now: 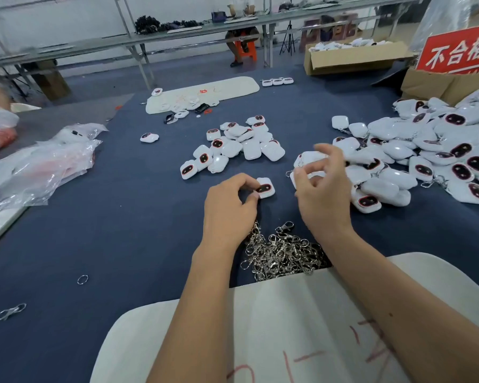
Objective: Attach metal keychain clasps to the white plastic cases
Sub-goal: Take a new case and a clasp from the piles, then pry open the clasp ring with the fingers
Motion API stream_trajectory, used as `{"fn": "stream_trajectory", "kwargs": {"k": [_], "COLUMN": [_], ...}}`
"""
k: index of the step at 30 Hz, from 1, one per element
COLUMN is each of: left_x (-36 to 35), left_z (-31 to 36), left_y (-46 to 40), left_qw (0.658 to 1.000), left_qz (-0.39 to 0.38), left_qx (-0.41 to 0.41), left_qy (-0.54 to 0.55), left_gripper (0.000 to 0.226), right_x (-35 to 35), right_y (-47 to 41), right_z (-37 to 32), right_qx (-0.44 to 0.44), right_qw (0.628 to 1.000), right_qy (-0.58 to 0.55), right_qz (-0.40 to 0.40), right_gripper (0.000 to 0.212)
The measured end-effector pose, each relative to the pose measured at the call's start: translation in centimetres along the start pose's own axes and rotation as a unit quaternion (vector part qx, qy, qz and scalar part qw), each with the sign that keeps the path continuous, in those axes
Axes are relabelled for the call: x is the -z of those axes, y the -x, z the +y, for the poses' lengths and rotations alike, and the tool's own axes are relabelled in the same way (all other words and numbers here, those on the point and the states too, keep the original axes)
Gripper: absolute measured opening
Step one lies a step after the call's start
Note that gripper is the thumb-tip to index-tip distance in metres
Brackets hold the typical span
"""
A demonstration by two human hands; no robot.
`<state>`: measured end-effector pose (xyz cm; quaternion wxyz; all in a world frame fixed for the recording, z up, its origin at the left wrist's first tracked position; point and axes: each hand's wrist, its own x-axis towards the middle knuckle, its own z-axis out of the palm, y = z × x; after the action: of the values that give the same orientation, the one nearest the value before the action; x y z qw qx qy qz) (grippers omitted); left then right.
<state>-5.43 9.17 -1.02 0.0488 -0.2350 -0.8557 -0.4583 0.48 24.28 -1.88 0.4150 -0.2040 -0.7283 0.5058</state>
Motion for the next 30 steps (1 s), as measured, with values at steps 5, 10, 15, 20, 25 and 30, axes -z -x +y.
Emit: {"fn": "stream_trajectory", "kwargs": {"k": [5, 10, 15, 20, 25, 30], "left_x": [0.5, 2.2, 3.8, 3.2, 2.8, 1.7], "left_z": [0.3, -0.2, 0.0, 0.1, -0.8, 0.0], "left_y": [0.1, 0.1, 0.2, 0.2, 0.1, 0.1], "left_qw": [0.999, 0.995, 0.968, 0.976, 0.993, 0.974], "left_qz": [0.012, -0.009, -0.208, -0.193, -0.088, 0.001], "left_qx": [0.012, 0.088, 0.088, 0.073, 0.071, 0.111], "left_qy": [0.044, -0.040, -0.108, -0.072, 0.012, 0.195], "left_gripper": [0.023, 0.020, 0.025, 0.025, 0.026, 0.015], "right_x": [-0.7, -0.6, -0.6, -0.5, -0.4, 0.0], "right_y": [0.8, 0.8, 1.0, 0.9, 1.1, 1.1], "right_z": [0.0, -0.3, -0.9, -1.5, -1.7, -1.6], "right_qx": [0.125, 0.145, 0.094, 0.036, 0.039, 0.067], "right_qw": [0.939, 0.919, 0.962, 0.949, 0.960, 0.956], "right_qy": [0.238, 0.261, 0.173, 0.196, 0.139, 0.122], "right_qz": [-0.217, -0.257, -0.191, -0.243, -0.241, -0.259], "right_gripper": [0.044, 0.031, 0.021, 0.035, 0.011, 0.016]}}
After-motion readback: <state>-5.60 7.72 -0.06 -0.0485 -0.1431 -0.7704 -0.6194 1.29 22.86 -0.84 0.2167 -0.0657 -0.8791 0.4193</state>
